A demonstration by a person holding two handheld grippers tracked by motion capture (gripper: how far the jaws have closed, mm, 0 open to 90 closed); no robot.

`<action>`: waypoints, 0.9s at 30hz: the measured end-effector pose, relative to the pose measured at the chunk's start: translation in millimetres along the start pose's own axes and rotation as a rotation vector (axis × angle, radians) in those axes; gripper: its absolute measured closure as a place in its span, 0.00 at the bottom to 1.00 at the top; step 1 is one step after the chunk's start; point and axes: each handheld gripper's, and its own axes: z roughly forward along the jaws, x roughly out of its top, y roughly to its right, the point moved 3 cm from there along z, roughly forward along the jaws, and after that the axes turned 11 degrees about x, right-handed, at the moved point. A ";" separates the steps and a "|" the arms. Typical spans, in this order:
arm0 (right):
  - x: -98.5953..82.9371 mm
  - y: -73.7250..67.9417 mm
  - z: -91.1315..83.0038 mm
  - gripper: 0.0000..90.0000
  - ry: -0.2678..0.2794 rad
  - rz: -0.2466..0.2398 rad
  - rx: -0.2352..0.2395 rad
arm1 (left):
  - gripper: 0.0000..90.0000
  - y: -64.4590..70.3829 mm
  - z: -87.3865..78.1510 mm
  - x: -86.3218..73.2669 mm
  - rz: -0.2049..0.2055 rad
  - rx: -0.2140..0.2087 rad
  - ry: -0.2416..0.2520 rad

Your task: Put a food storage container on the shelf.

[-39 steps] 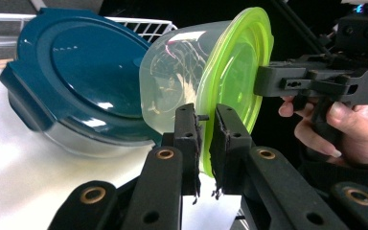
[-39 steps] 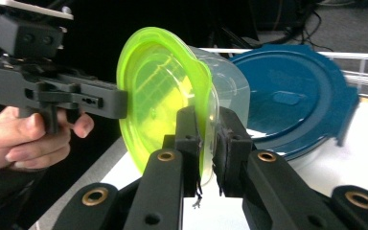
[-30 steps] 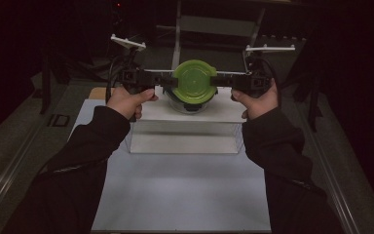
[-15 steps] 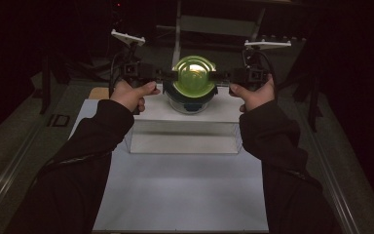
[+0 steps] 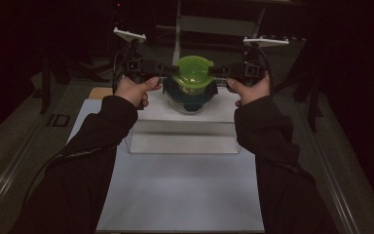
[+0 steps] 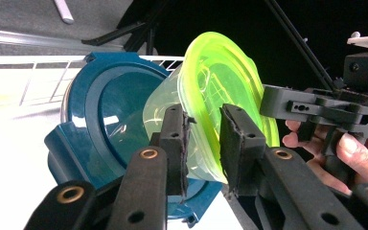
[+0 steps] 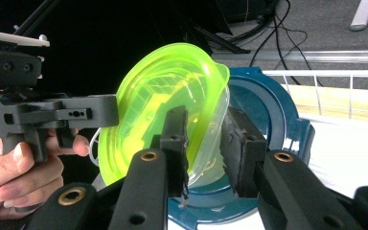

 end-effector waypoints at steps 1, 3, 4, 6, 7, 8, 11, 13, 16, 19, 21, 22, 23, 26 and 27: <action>0.8 0.6 1.2 0.78 0.000 0.005 -0.004 | 0.76 -1.0 0.6 0.7 -0.003 0.005 0.004; 2.8 2.5 3.8 0.78 -0.002 0.009 -0.012 | 0.73 -2.2 2.3 1.9 -0.001 0.008 0.010; 3.8 3.2 4.9 0.78 -0.004 0.008 -0.020 | 0.73 -2.2 2.7 2.2 -0.006 0.009 0.017; 5.1 4.6 6.9 0.78 -0.004 0.009 -0.034 | 0.70 -2.3 4.6 2.7 -0.004 0.012 0.020; 5.6 5.2 7.5 0.78 -0.006 0.011 -0.041 | 0.70 -2.5 5.7 2.6 -0.008 0.008 0.020; 6.2 6.2 8.2 0.78 -0.006 0.017 -0.035 | 0.70 -2.8 6.0 2.6 -0.014 0.010 0.022; 7.8 8.2 9.1 0.77 -0.006 0.024 -0.039 | 0.66 -3.2 7.5 2.6 -0.017 0.018 0.030; 8.3 8.9 9.2 0.70 -0.006 0.021 -0.035 | 0.59 -4.7 7.7 2.9 -0.019 0.028 0.027; 8.8 9.3 7.8 0.62 0.001 0.014 -0.032 | 0.47 -7.1 4.6 4.1 -0.036 0.012 0.056; 9.1 9.0 5.0 0.51 0.004 -0.007 -0.041 | 0.41 -8.9 -2.0 3.4 -0.023 -0.012 0.088; 8.4 8.2 2.5 0.44 0.008 -0.022 -0.035 | 0.36 -9.1 -5.3 0.6 -0.001 -0.021 0.086; 7.5 7.6 1.3 0.40 0.008 -0.029 -0.031 | 0.35 -8.8 -6.9 -1.3 0.008 -0.023 0.088; 6.3 7.0 0.2 0.36 0.007 -0.041 -0.020 | 0.33 -8.6 -8.8 -3.4 0.021 -0.033 0.095; 1.0 4.6 -3.3 0.28 -0.002 -0.070 0.011 | 0.23 -7.3 -14.9 -10.4 0.071 -0.045 0.131; -0.9 3.8 -4.6 0.28 -0.001 -0.076 0.011 | 0.18 -6.3 -16.1 -13.0 0.092 -0.054 0.139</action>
